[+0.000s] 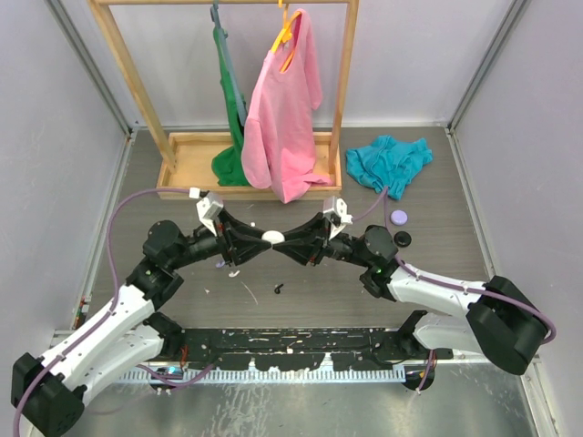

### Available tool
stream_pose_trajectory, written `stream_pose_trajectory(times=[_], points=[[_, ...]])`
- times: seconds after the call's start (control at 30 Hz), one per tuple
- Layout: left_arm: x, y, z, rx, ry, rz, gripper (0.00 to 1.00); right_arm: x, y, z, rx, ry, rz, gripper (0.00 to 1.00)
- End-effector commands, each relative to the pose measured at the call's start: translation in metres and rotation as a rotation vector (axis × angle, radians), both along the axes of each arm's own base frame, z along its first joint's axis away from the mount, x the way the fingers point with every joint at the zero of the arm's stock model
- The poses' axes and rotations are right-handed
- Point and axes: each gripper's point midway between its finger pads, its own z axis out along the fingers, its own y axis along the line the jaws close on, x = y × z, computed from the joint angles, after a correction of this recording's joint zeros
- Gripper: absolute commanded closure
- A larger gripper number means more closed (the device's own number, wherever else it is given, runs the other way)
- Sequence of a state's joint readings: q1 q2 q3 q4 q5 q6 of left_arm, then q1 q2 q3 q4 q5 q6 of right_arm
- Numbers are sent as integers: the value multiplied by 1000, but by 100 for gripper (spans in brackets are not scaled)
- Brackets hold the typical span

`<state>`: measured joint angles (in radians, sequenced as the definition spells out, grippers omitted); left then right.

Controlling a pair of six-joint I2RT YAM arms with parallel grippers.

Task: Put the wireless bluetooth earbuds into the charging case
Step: Pick up the charging case at the center of the board.

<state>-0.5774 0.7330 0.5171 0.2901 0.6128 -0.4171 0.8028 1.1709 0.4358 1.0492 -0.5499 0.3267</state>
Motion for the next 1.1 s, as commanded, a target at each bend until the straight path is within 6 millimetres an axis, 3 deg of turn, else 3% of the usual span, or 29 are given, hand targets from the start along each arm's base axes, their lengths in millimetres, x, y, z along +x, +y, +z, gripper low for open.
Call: stream_pose_trajectory(times=[0.0,0.17,0.4,0.67,1.07], points=[[-11,-7,34,-111,-79,-119,65,-6,-7,31,96,-70,5,92],[-14,-10,35,-107,-81,-157,79,-8,-8,27,72,-76,36,87],[-19,-5,28,15,-72,-166,99,-5,-6,12,-57,-95,60,67],[-18,-2,21,134,-48,-172,100,-7,-3,2,-163,-139,93,51],[-18,-6,10,221,0,-188,100,-12,0,17,-135,-137,135,43]])
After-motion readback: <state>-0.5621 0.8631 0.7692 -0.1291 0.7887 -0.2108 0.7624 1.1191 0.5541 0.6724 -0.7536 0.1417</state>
